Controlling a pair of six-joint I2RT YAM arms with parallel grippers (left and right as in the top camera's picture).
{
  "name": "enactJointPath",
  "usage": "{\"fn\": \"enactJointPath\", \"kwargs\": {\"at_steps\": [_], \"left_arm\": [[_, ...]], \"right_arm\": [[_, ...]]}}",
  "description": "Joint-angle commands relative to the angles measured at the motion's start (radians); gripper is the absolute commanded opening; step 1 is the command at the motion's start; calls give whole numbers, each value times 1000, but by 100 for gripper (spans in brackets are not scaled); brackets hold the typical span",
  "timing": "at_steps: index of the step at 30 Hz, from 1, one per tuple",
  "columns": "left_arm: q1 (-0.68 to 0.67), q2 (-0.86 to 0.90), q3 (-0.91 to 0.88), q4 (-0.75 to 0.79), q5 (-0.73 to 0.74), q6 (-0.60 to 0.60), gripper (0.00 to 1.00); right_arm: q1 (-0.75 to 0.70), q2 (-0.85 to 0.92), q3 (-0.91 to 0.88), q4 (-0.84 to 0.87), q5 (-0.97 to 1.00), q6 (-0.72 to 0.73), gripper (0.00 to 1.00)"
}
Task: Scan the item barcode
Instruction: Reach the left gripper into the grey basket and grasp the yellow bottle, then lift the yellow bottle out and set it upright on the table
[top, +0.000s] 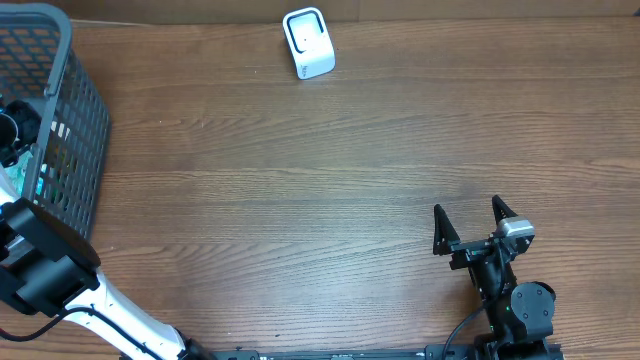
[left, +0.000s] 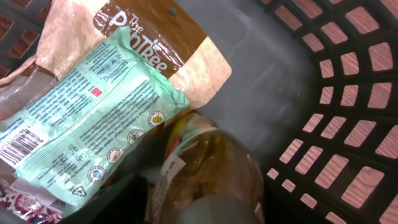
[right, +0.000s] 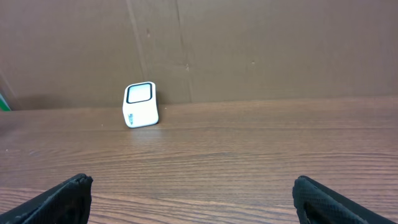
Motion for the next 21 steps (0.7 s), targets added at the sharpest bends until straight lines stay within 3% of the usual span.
{"fn": "enactJointPath", "kwargs": {"at_steps": [1, 3, 7, 10, 18, 21], "left_arm": [[-5, 3, -20, -1, -18, 20, 55], [-8, 3, -44, 5, -48, 19, 55], [-9, -6, -29, 24, -59, 19, 39], [-10, -10, 42, 9, -53, 18, 36], [-12, -18, 450, -84, -9, -47, 33], [-14, -63, 605, -98, 123, -122, 34]], "right_arm": [[-4, -7, -10, 8, 0, 7, 100], [-4, -7, -10, 8, 0, 7, 100], [-4, -7, -10, 8, 0, 7, 100], [-4, -7, -10, 8, 0, 7, 100], [-4, -7, -10, 8, 0, 7, 100], [-4, -7, -10, 8, 0, 7, 100]]}}
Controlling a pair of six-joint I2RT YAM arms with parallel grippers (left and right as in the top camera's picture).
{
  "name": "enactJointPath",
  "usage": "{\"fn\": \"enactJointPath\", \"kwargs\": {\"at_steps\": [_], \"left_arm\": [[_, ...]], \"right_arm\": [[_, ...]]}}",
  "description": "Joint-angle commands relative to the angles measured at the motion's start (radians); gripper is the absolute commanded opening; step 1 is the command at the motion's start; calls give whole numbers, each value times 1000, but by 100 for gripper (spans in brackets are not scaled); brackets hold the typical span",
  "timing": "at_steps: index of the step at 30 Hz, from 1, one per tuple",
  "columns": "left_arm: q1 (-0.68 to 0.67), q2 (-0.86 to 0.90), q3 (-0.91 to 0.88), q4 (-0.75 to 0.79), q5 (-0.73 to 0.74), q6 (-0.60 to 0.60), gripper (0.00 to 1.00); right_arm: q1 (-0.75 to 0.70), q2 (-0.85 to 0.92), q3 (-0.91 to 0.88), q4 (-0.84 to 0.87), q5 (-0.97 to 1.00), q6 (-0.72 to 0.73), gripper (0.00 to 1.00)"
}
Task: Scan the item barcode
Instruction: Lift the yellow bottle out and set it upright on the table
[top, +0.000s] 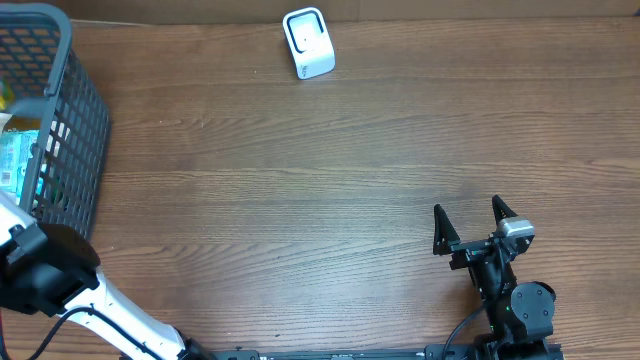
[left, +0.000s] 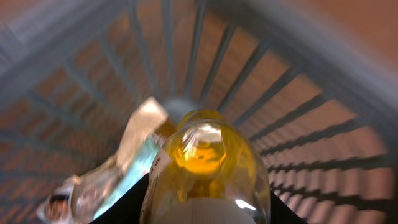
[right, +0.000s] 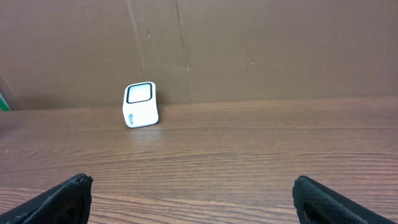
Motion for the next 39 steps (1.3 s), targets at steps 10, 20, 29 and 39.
{"fn": "enactJointPath", "kwargs": {"at_steps": [10, 20, 29, 39], "left_arm": [[-128, -338, 197, -85, 171, -112, 31], [-627, -380, 186, -344, 117, -171, 29], [-1063, -279, 185, -451, 5, -271, 31], [-1400, -5, 185, -472, -217, -459, 24]], "right_arm": [[-4, -7, -10, 7, 0, 7, 100], [-4, -7, -10, 7, 0, 7, 100], [-4, -7, -10, 7, 0, 7, 100], [-4, -7, -10, 7, 0, 7, 100]]}}
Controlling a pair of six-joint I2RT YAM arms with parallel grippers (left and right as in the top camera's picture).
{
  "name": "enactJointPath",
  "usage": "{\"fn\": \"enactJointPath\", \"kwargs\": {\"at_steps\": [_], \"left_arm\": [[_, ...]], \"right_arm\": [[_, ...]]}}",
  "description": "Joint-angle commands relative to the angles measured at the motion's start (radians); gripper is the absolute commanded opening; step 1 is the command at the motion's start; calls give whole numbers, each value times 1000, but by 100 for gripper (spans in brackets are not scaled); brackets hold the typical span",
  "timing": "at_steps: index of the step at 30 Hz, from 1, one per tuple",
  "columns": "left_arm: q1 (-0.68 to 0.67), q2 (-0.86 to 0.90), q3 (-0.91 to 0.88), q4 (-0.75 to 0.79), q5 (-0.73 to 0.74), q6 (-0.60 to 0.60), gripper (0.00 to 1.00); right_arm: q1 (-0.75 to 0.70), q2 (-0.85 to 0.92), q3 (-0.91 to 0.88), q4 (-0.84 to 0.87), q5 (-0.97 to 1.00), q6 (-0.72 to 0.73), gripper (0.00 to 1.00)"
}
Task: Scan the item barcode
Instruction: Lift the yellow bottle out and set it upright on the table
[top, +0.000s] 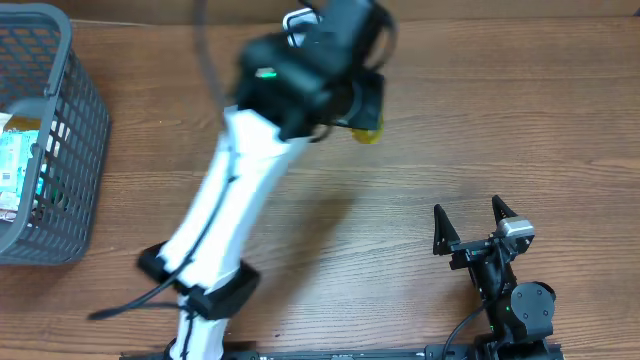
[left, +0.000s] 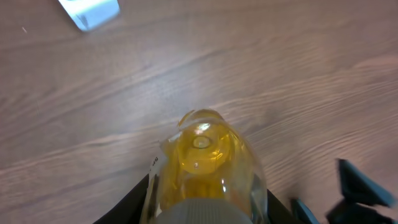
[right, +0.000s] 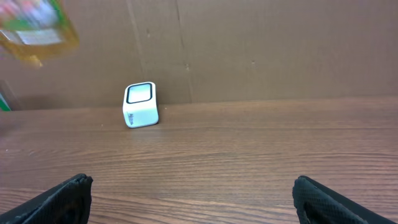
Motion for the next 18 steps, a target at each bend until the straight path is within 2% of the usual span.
{"fn": "enactJointPath", "kwargs": {"at_steps": [1, 5, 7, 11, 18], "left_arm": [[-63, 89, 8, 10, -103, -109, 24], [-112, 189, 8, 42, -103, -130, 27], [-132, 247, 8, 45, -132, -198, 27], [-153, 319, 8, 98, -182, -217, 27], [-169, 380, 6, 165, -184, -237, 27]], "right_arm": [[-4, -7, -10, 7, 0, 7, 100], [-4, -7, -10, 7, 0, 7, 100], [-4, -7, -10, 7, 0, 7, 100], [-4, -7, -10, 7, 0, 7, 100], [-4, -7, -10, 7, 0, 7, 100]]}}
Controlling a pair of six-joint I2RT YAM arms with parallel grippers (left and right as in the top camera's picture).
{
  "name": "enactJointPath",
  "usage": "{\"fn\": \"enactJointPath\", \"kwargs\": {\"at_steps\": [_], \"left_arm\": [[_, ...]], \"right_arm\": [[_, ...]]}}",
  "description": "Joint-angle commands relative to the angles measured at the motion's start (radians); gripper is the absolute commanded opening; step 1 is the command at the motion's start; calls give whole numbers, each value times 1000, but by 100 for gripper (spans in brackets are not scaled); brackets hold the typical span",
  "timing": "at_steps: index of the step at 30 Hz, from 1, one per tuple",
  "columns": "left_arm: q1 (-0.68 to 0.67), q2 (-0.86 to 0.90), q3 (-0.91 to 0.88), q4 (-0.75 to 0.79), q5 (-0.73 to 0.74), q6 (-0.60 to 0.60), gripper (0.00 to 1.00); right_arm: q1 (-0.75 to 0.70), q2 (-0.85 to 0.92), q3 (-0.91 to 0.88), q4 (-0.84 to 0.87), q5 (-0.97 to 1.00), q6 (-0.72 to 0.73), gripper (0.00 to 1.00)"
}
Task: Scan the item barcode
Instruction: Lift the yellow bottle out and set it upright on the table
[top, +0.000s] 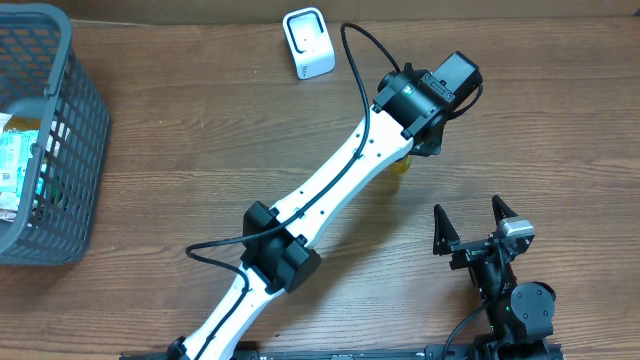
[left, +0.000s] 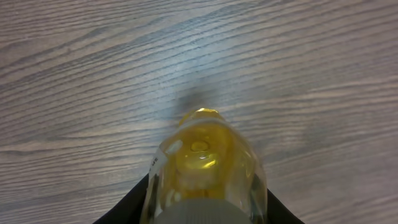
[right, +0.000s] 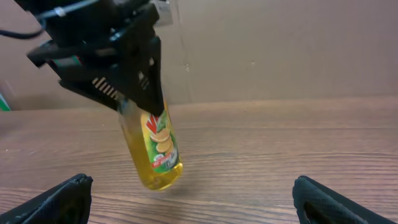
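Note:
A yellow bottle (right: 155, 149) with a green and red label hangs tilted, its base low over the wooden table (top: 200, 200). My left gripper (right: 134, 81) is shut on its capped end. In the left wrist view the bottle (left: 202, 158) fills the space between the black fingers (left: 134, 202). From overhead only a yellow bit of the bottle (top: 399, 166) shows below the left gripper (top: 425, 100). The white scanner (top: 308, 42) stands at the table's far edge, left of the bottle. My right gripper (top: 470, 228) rests open near the front edge.
A grey basket (top: 60, 150) holding a green packet (top: 12, 165) stands at the table's left end. My left arm (top: 330, 190) stretches diagonally across the middle of the table. A brown cardboard wall (right: 280, 50) rises behind the table.
My left gripper with the bottle has moved right and away from the scanner, and now stands lower over the table. The right gripper has not moved.
My left gripper was down in the basket at the bottle, beside the green packet. Then it held the bottle up above the basket floor. Later it had the bottle over the table near the scanner, and now right of the scanner, low over the wood.

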Motion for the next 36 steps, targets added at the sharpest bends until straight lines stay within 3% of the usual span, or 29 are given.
{"fn": "enactJointPath", "kwargs": {"at_steps": [1, 9, 24, 29, 33, 36], "left_arm": [[-23, 13, 6, 27, -39, -33, 27], [-80, 43, -32, 42, -200, -68, 28], [-45, 43, -198, 142, -128, -63, 36], [-5, 43, -198, 143, -10, 7, 44], [5, 43, -198, 142, 48, 47, 62], [4, 42, -192, 141, 59, 53, 69]], "right_arm": [[-4, -7, -10, 8, 0, 6, 100], [-4, -7, -10, 8, 0, 6, 100], [-4, -7, -10, 8, 0, 6, 100], [-4, -7, -10, 8, 0, 6, 100], [-4, -7, -10, 8, 0, 6, 100], [-4, -7, -10, 8, 0, 6, 100]]}}
